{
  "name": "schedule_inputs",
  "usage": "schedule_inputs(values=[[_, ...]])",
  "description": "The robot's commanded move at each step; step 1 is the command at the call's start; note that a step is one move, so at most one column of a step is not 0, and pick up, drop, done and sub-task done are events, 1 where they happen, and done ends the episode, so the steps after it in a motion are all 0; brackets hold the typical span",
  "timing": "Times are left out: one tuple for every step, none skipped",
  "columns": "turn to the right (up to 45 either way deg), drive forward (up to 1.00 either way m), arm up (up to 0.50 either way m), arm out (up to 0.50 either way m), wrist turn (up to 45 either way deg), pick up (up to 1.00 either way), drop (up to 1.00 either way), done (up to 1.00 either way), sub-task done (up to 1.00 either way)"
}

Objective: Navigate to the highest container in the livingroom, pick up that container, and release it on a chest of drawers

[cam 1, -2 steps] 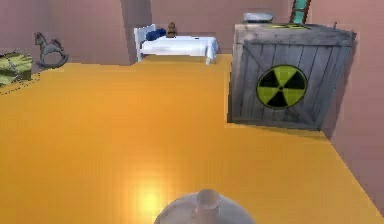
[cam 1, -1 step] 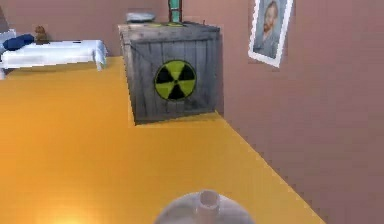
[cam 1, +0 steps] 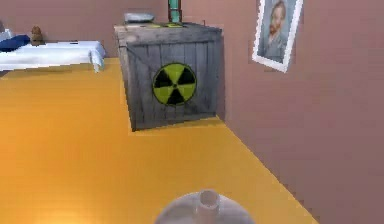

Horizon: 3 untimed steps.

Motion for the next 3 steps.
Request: schedule_inputs(values=[[45.0, 0.0, 0.0, 0.0, 0.0, 0.0, 0.0, 0.0, 0.0], [24.0, 0.0, 0.0, 0.0, 0.0, 0.0, 0.0, 0.0, 0.0], [0.0, 0.65, 0.0, 0.0, 0.0, 0.0, 0.0, 0.0, 0.0]])
